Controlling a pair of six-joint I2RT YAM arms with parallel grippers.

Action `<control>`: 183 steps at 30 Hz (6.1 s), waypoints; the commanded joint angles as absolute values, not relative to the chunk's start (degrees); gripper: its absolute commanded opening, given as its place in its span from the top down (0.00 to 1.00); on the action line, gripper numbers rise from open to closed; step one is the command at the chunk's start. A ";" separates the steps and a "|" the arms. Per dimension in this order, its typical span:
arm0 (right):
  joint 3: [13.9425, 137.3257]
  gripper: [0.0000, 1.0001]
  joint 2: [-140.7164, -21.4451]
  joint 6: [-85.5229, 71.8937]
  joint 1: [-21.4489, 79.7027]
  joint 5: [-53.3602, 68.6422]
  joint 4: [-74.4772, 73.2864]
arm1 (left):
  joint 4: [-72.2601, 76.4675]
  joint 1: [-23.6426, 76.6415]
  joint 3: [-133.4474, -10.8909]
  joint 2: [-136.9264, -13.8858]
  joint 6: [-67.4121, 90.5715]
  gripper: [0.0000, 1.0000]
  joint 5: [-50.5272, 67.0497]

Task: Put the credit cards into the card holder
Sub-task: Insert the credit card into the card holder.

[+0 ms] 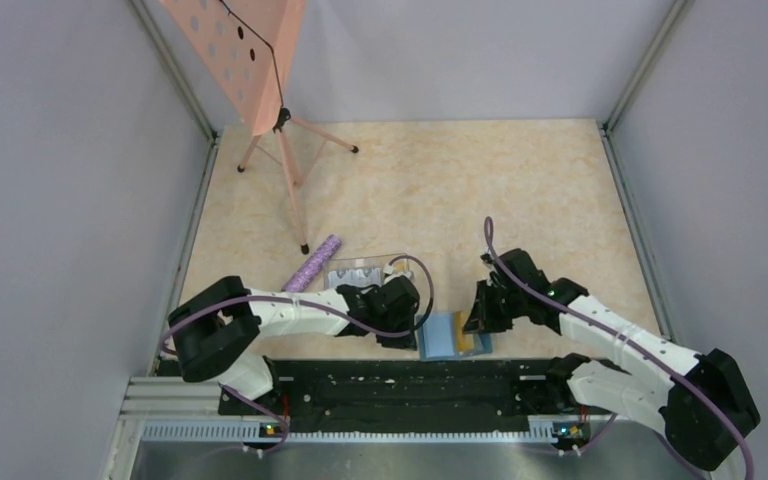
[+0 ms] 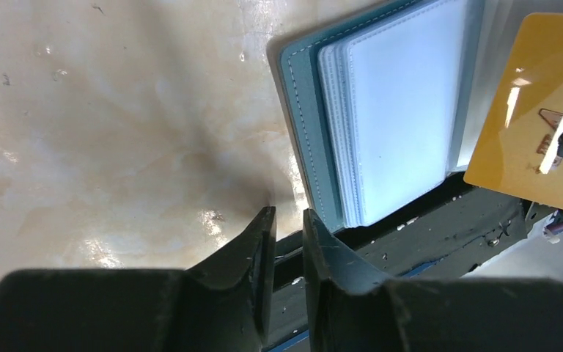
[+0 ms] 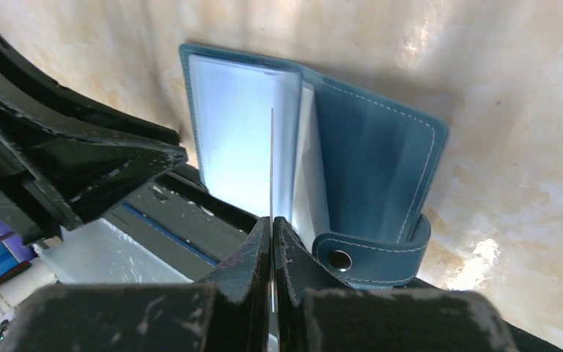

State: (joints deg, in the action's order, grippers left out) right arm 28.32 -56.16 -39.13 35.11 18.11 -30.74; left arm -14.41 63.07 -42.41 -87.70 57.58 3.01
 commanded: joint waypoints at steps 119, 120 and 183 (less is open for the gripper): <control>31.17 0.38 -69.36 -37.02 38.26 18.26 -24.54 | -22.77 64.60 -54.05 -100.39 51.24 1.00 -0.49; 31.41 0.39 -69.90 -37.37 38.71 18.28 -24.47 | -22.79 64.60 -54.10 -100.46 51.24 1.00 -0.45; 33.90 0.88 -67.11 -43.40 47.04 14.22 -24.71 | -19.74 64.56 -49.27 -84.35 53.70 0.67 -1.49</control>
State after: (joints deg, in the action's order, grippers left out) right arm 33.01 -71.31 -43.99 46.13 18.04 -22.90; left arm -26.68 64.58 -51.99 -89.45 52.05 -3.20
